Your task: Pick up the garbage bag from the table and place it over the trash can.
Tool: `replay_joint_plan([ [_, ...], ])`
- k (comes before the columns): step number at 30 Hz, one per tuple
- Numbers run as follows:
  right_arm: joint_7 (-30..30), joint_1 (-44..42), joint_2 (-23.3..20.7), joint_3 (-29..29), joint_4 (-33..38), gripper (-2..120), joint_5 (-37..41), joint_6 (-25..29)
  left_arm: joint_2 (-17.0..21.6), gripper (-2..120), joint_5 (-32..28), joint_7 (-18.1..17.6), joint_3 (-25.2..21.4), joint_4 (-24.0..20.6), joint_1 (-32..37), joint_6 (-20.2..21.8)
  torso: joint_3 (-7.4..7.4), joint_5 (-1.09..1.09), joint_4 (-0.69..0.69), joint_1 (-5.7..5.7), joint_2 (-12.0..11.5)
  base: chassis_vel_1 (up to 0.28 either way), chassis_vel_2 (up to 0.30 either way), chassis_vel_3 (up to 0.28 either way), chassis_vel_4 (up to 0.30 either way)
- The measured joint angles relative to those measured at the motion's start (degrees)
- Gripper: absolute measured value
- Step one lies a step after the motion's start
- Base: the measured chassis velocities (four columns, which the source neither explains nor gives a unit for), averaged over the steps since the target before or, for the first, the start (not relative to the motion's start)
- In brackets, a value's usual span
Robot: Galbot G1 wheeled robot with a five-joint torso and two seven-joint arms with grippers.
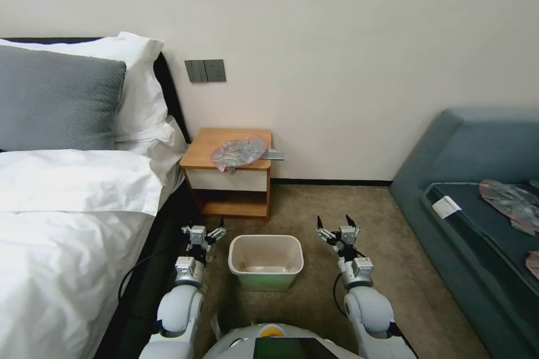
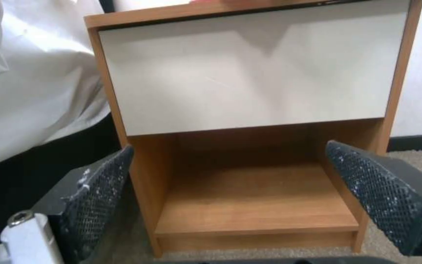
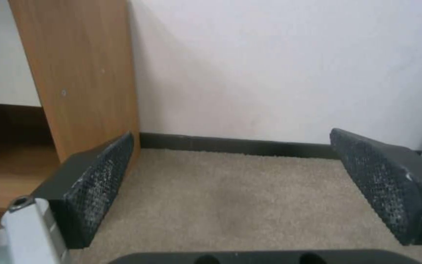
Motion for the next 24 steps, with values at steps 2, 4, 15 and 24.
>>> replay_joint_plan([
  [2,0.0,0.0,0.0,0.0,0.0,100,0.0,0.0,0.0,100,0.0,0.0,0.0,0.0,0.0,0.0,0.00,0.00,0.00,0.00,0.0,0.000,0.000,0.000,0.000],
  [4,0.0,0.0,0.0,0.0,0.0,100,0.0,0.0,0.0,100,0.0,0.0,0.0,0.0,0.0,0.0,0.00,0.00,0.00,0.00,0.0,0.000,0.000,0.000,0.000],
  [15,0.0,0.0,0.0,0.0,0.0,100,0.0,0.0,0.0,100,0.0,0.0,0.0,0.0,0.0,0.0,0.00,0.00,0.00,0.00,0.0,0.000,0.000,0.000,0.000],
  [24,0.0,0.0,0.0,0.0,0.0,100,0.0,0.0,0.0,100,0.0,0.0,0.0,0.0,0.0,0.0,0.00,0.00,0.00,0.00,0.0,0.000,0.000,0.000,0.000],
])
